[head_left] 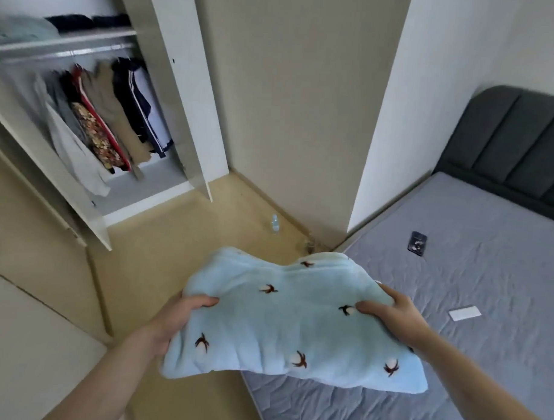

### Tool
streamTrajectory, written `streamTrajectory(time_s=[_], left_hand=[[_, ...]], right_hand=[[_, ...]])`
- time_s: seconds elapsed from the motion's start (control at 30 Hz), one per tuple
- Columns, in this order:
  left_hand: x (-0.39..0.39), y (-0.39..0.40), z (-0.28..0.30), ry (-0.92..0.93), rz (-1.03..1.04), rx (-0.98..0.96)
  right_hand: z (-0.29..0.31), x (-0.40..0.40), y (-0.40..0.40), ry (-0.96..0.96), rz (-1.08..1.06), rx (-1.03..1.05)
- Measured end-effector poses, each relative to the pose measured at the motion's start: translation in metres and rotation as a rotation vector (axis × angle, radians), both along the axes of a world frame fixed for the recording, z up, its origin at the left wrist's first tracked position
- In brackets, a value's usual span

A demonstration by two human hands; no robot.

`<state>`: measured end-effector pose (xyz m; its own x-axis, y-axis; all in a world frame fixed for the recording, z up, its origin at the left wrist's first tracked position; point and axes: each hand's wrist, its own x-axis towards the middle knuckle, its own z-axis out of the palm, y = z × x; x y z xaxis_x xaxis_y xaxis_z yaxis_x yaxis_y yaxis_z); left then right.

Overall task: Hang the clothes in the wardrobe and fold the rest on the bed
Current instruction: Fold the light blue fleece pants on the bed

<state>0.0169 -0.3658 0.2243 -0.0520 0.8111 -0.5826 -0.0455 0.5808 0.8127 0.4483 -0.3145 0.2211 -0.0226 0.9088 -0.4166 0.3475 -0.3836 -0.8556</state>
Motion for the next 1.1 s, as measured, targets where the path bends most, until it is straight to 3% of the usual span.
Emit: streamTrajectory(time_s=[0.5, 0.77, 1.1], left_hand=[[-0.295, 0.11, 0.126, 0.075, 0.198, 0.259], [-0.396, 0.172, 0.175, 0.058, 0.29, 0.297], [-0.493, 0.284, 0.228, 0.174, 0.4, 0.335]], right_hand=[[0.115, -0.314, 0.181, 0.045, 0.158, 0.25], [0.168, -0.43, 0.282, 0.068, 0.258, 0.311], [0.221, -0.55, 0.446, 0.093, 0.399, 0.384]])
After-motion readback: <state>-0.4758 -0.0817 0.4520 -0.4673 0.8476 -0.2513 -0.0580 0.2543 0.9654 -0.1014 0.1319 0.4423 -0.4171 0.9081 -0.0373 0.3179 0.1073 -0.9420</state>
